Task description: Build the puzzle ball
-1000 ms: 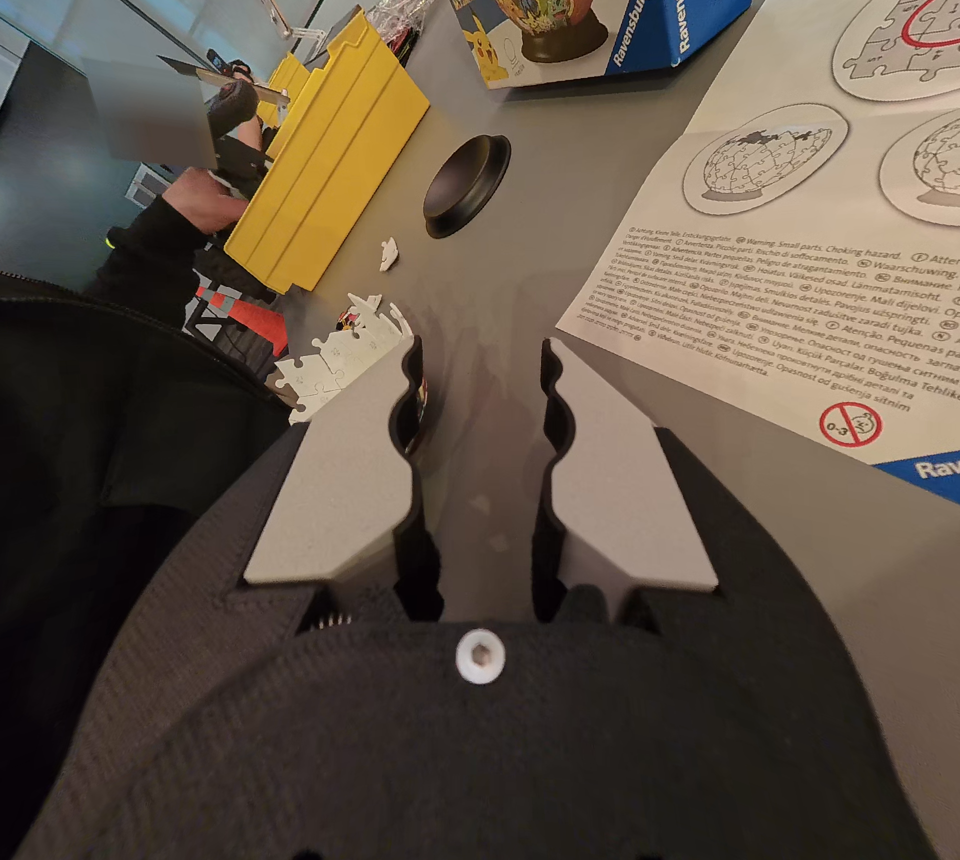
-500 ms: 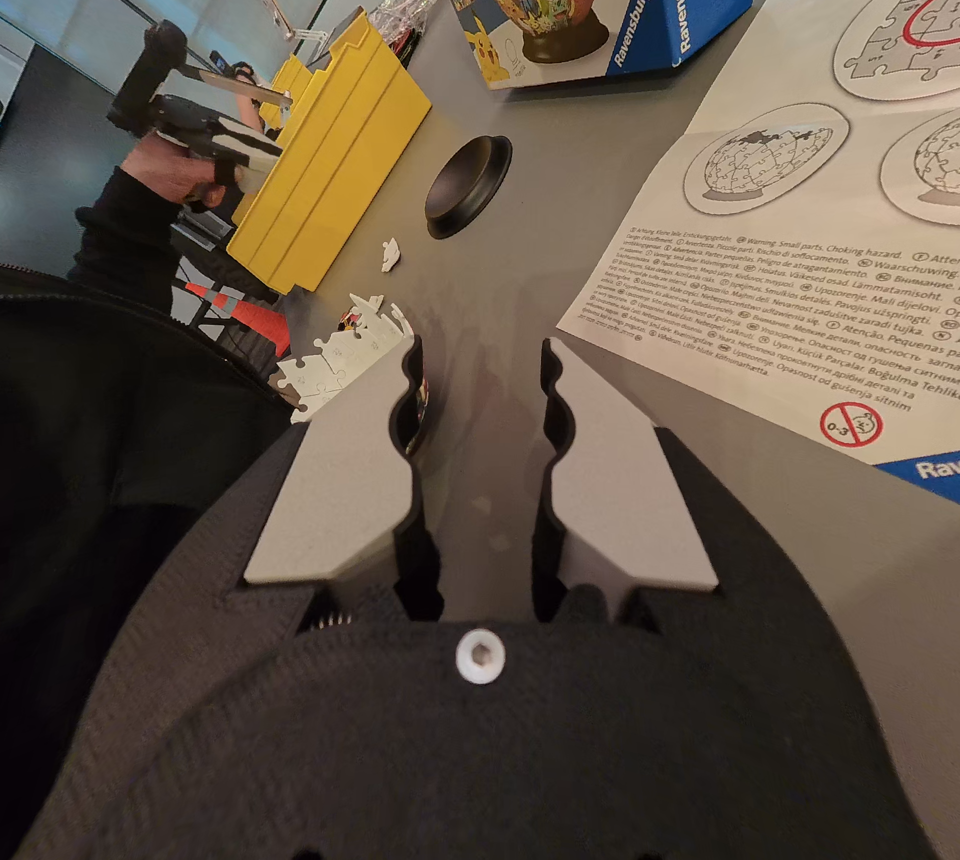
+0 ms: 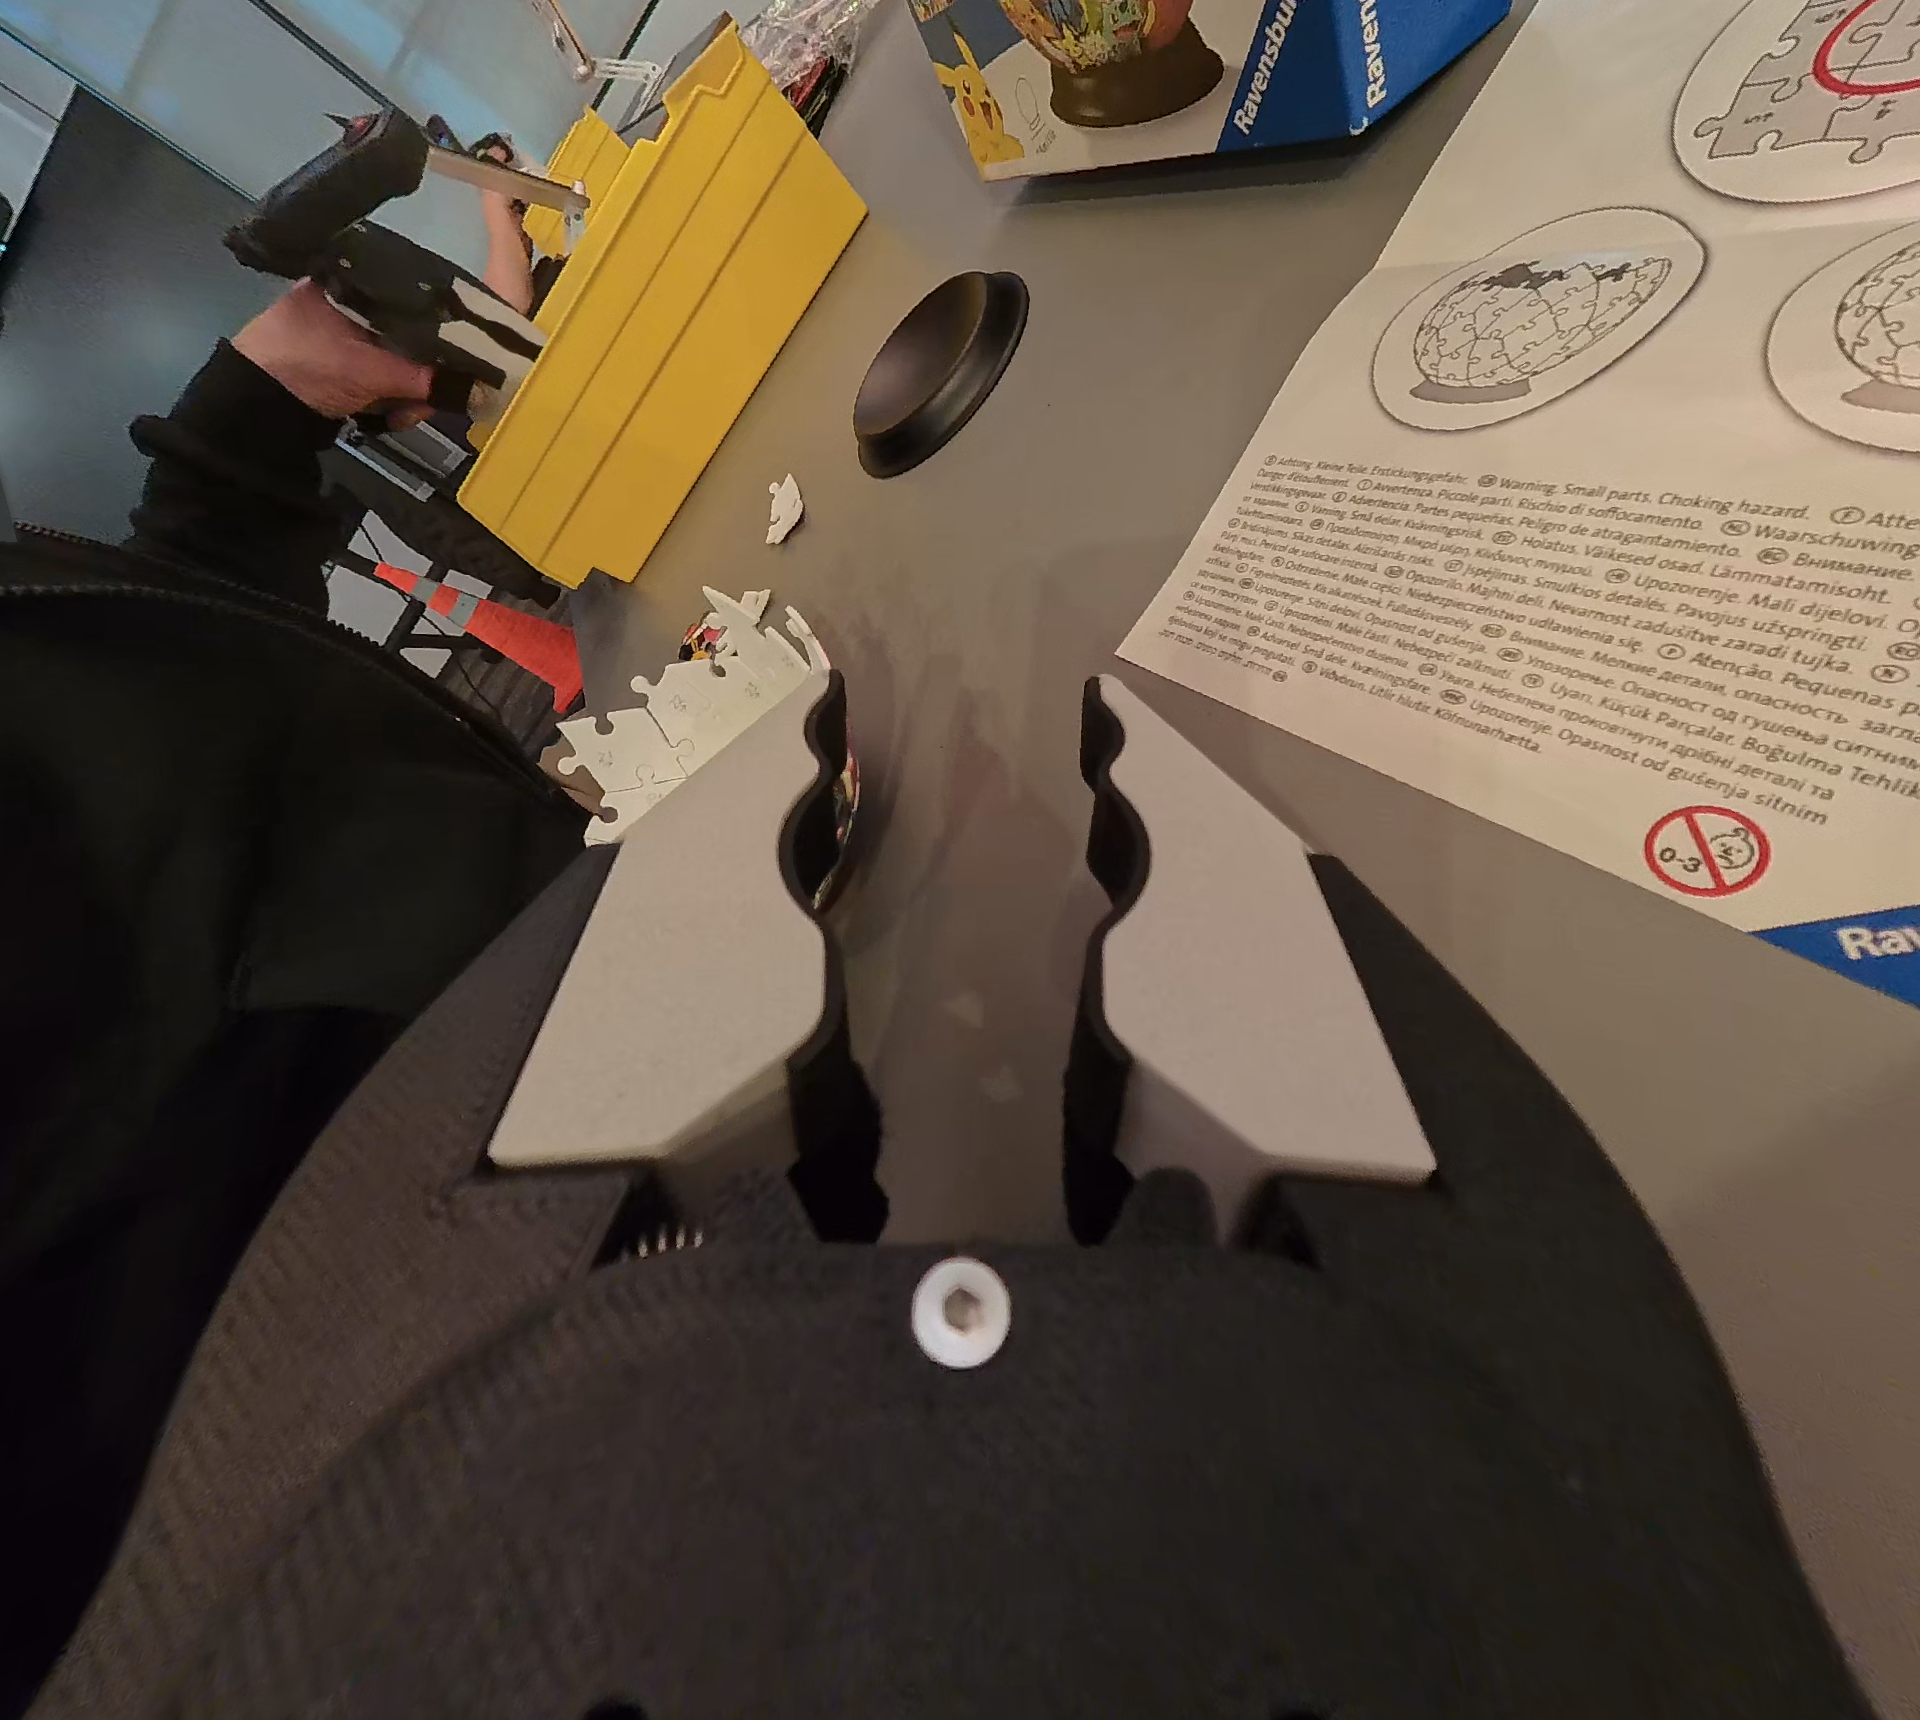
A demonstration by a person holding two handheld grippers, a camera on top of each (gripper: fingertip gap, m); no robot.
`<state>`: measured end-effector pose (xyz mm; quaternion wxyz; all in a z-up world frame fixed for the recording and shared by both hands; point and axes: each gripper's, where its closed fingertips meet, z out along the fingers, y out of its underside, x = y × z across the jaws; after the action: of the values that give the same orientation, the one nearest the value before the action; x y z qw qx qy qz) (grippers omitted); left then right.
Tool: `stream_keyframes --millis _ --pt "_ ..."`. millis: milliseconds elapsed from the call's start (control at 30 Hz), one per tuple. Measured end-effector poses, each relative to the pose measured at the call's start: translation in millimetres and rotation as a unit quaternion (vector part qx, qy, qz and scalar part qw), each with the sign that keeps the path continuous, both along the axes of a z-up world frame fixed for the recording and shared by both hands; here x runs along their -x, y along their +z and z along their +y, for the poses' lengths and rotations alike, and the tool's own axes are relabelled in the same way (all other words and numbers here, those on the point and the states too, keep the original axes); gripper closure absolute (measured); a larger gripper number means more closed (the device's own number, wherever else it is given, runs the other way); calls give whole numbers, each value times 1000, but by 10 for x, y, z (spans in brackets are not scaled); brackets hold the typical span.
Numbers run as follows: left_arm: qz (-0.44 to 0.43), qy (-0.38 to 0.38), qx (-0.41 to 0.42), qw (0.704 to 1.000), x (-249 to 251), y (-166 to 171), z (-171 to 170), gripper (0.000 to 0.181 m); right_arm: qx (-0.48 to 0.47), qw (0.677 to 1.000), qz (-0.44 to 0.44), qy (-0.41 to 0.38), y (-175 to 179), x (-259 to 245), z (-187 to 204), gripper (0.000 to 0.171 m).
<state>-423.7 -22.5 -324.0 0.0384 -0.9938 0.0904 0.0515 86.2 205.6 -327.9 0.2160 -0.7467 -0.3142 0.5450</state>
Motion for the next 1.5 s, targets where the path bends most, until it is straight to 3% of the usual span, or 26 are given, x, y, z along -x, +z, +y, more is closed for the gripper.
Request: stream_keyframes --millis 633,733,833,967,1100,1233,1300,1367,1467,1500 --pt "-25 -134 146 980 -380 -506 -218 147 0 1000 -2 0 -5 -1 -1 127" --pt "-27 -122 108 986 -367 -503 -61 143 0 1000 -2 0 -5 0 -2 127" --pt "9 -81 41 996 -183 -450 166 151 1 1000 -1 0 -4 -1 0 127" --pt "-18 -65 0 998 -178 -252 230 152 1 1000 -1 -1 -2 -3 2 127" --pt "-44 -73 11 996 -201 -174 142 151 2 1000 -1 0 -3 -3 2 127" --pt "-98 -139 78 982 -529 -341 -91 139 1 1000 -1 0 -2 -2 0 127" --pt "-84 -157 98 979 -584 -469 -123 130 1 1000 -1 0 -2 -2 0 127" --pt "-76 -160 83 981 -601 -489 -62 135 1 1000 -1 0 -3 -3 1 127" --pt "-55 -145 65 986 -516 -485 9 167 1 1000 0 0 0 -3 0 127" --pt "-33 -138 61 988 -431 -490 37 168 1 1000 0 0 1 -2 -1 127"
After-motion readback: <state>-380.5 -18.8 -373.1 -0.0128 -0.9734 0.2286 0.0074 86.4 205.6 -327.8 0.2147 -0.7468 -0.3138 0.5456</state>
